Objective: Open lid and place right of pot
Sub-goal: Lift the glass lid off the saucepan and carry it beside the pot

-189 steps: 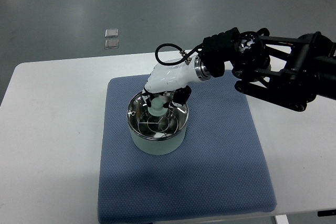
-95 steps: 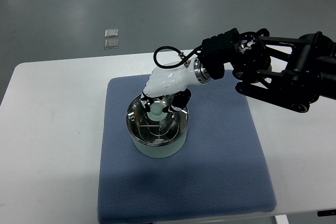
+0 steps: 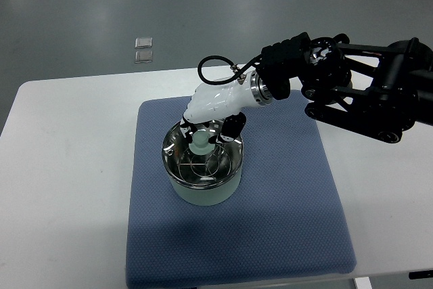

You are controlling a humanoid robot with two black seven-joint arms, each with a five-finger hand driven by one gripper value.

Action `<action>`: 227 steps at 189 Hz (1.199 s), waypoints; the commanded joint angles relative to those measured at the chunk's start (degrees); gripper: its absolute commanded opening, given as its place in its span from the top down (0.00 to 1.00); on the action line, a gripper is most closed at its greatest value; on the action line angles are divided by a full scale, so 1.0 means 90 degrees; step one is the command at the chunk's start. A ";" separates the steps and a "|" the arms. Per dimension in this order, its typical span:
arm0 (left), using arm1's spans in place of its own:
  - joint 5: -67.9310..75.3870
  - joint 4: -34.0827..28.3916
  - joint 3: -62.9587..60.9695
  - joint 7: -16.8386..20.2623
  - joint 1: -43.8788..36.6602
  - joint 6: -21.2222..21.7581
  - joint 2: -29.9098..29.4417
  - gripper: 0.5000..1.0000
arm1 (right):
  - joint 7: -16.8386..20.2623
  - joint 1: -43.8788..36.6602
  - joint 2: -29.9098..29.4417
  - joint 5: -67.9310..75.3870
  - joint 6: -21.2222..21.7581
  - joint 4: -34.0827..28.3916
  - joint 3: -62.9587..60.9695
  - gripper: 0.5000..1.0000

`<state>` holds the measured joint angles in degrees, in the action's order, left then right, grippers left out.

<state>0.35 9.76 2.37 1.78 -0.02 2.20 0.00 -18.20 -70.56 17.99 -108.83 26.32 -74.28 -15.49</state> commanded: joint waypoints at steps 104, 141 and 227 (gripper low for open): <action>0.0000 0.0000 0.0000 -0.0002 0.0003 0.0000 0.0000 0.00 | 0.0050 -0.0217 0.1058 0.0686 0.0024 0.0197 -0.0398 1.00; 0.0000 0.0000 0.0000 -0.0002 0.0003 0.0000 0.0000 0.00 | 0.0050 -0.0158 0.1380 0.0686 -0.0044 0.0675 -0.0388 1.00; 0.0000 0.0000 0.0000 -0.0002 0.0003 0.0000 0.0000 0.00 | 0.0060 0.0730 0.1390 0.0501 -0.0357 0.1661 -0.0232 1.00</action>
<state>0.35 9.76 2.38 1.78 0.01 2.20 0.00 -17.79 -66.20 30.89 -103.78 24.29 -60.98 -17.89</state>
